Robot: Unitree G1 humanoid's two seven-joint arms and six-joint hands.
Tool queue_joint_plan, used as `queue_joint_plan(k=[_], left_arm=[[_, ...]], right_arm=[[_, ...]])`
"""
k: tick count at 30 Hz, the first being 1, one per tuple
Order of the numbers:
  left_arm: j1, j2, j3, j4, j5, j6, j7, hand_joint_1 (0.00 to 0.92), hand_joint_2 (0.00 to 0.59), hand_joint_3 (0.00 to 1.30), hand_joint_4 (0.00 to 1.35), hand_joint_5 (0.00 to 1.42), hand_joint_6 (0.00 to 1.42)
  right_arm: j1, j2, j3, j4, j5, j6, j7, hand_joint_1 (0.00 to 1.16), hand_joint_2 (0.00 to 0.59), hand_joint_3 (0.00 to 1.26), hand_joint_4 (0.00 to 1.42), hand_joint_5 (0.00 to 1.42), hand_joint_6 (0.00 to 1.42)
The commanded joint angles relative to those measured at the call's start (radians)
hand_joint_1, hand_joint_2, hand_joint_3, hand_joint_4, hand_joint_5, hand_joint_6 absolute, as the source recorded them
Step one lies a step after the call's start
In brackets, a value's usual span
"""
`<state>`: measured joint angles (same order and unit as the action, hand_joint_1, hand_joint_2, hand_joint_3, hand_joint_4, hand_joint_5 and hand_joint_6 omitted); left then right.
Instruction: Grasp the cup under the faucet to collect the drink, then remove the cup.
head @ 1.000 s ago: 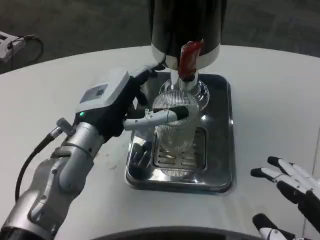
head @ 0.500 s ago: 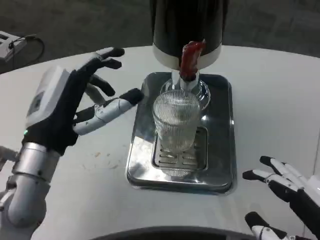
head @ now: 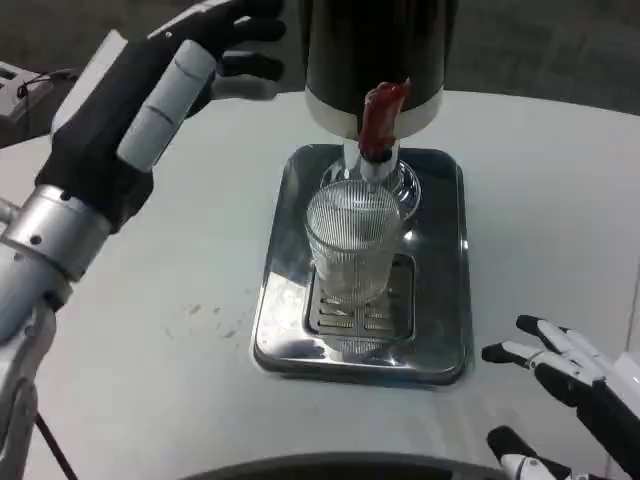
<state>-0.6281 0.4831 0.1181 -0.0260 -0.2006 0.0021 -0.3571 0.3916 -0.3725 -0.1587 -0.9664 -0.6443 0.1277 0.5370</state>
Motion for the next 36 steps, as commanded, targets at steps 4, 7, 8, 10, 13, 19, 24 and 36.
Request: queue_joint_plan(k=[4,7,8,10,13,19,24,36], left_arm=[[-0.099,0.027,-0.039,0.019,-0.040,0.087,-0.155,0.000,0.147,0.27,0.21,0.32,0.32],[-0.132,0.024,-0.059,0.053,-0.029,0.107,-0.199,0.000,0.138,0.27,0.21,0.32,0.31],[-0.146,0.025,-0.066,0.069,-0.027,0.113,-0.213,0.000,0.138,0.27,0.21,0.32,0.31],[-0.181,0.021,-0.079,0.106,-0.022,0.122,-0.237,0.000,0.138,0.26,0.20,0.32,0.31],[-0.224,0.009,-0.095,0.156,-0.011,0.125,-0.257,0.000,0.140,0.25,0.18,0.30,0.30],[-0.286,-0.016,-0.130,0.220,0.009,0.123,-0.275,0.000,0.141,0.24,0.18,0.29,0.30],[-0.322,-0.034,-0.153,0.265,0.026,0.127,-0.306,0.000,0.138,0.23,0.15,0.28,0.26],[-0.357,-0.038,-0.228,0.349,0.091,0.116,-0.381,0.000,0.126,0.22,0.14,0.24,0.20]], right_arm=[[0.024,-0.002,-0.025,-0.026,0.015,-0.006,-0.006,0.32,0.469,0.19,0.01,0.00,0.06],[0.031,-0.003,-0.033,-0.029,0.022,-0.010,-0.006,0.32,0.469,0.19,0.01,0.00,0.06],[0.032,-0.003,-0.035,-0.030,0.023,-0.011,-0.007,0.32,0.469,0.19,0.01,0.00,0.06],[0.032,-0.003,-0.037,-0.030,0.026,-0.010,-0.008,0.32,0.469,0.19,0.01,0.00,0.06],[0.036,-0.002,-0.040,-0.031,0.030,-0.010,-0.010,0.32,0.469,0.19,0.01,0.00,0.06],[0.050,0.000,-0.055,-0.031,0.040,-0.014,-0.016,0.32,0.469,0.19,0.01,0.00,0.06],[0.051,-0.002,-0.058,-0.025,0.049,-0.015,-0.017,0.32,0.469,0.19,0.01,0.00,0.06],[0.024,-0.021,-0.067,-0.005,0.082,-0.002,-0.008,0.32,0.469,0.19,0.01,0.00,0.06]])
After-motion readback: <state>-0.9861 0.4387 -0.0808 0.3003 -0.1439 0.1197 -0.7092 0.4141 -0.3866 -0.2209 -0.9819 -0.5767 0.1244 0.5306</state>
